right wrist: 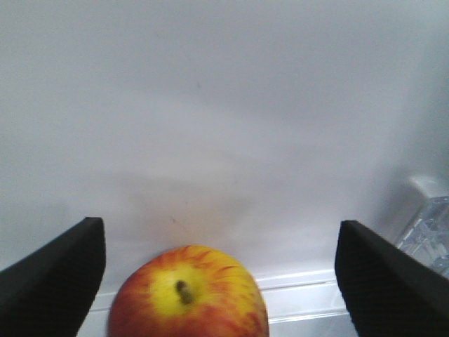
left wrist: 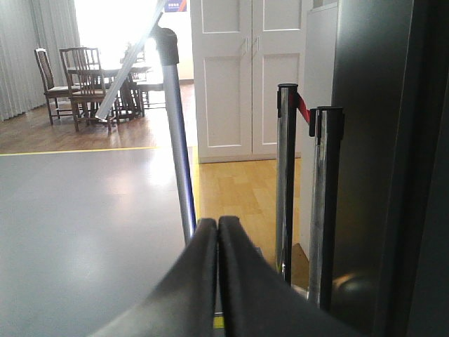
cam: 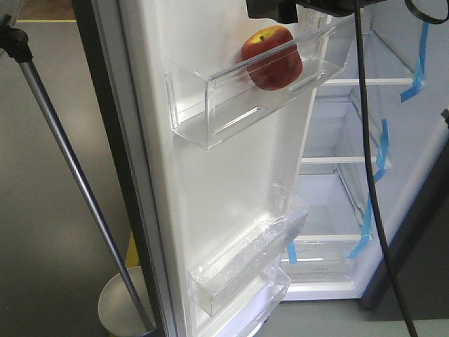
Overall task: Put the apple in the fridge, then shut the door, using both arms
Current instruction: 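Open the right gripper and withdraw it from the bin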
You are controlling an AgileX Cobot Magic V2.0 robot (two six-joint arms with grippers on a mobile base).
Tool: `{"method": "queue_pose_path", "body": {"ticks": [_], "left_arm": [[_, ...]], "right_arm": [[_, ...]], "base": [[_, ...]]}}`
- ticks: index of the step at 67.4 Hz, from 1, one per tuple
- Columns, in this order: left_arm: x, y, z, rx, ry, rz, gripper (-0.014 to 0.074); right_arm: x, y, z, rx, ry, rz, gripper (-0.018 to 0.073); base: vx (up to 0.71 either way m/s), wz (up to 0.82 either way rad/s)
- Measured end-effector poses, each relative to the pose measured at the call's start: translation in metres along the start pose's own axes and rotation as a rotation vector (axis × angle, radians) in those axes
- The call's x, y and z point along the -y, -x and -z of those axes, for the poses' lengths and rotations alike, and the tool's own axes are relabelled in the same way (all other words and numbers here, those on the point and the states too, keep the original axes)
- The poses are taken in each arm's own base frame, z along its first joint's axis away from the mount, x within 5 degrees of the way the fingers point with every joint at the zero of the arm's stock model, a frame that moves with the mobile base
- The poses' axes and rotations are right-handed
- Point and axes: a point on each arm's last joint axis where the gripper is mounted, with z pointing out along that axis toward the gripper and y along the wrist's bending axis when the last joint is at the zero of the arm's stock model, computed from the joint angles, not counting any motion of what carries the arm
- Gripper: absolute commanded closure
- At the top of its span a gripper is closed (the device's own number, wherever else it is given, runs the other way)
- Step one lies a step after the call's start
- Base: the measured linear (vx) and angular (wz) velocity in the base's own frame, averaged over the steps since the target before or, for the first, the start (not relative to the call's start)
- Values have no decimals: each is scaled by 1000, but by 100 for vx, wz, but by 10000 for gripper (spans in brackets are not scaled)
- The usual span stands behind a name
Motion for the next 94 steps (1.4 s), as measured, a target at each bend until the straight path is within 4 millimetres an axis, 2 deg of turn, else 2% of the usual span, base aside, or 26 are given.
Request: {"method": "queue_pose_path", "body": {"ticks": [13, 23, 44, 70, 82, 94], "left_arm": [[0, 0, 0, 0, 0, 0, 603], [0, 0, 0, 0, 0, 0, 603], [0, 0, 0, 0, 0, 0, 603], [0, 0, 0, 0, 0, 0, 603], [0, 0, 0, 0, 0, 0, 603], [0, 0, 0, 0, 0, 0, 603]], "right_arm": [[-13, 3, 35, 21, 9, 22, -43], [-22, -19, 58, 13, 2, 29, -31], [-40, -96, 95, -27, -24, 9, -31], [-66, -202, 138, -88, -13, -35, -31], [-78, -246, 150, -128, 29, -66, -31], [-87, -287, 153, -160, 73, -109, -31]], "base": [[0, 0], [0, 0], [0, 0], [0, 0], [0, 0], [0, 0]]}}
